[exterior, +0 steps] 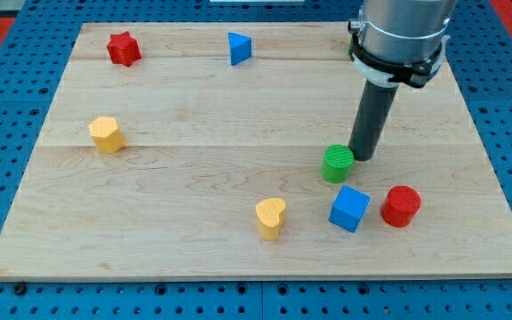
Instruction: Move the green star diagonal to the top right of the blue triangle
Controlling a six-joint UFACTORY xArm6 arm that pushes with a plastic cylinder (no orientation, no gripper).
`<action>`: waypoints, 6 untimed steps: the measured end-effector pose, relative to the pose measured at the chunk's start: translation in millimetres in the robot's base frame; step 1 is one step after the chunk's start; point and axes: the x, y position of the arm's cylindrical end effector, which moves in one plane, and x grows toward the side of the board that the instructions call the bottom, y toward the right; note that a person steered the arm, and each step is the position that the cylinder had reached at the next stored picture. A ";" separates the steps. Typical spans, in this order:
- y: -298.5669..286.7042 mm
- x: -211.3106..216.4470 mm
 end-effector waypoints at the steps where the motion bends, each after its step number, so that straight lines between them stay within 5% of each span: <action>1: 35.0 -89.3; 3: 45.9 -236.9; 5: 111.1 -250.3; 6: 63.4 -251.1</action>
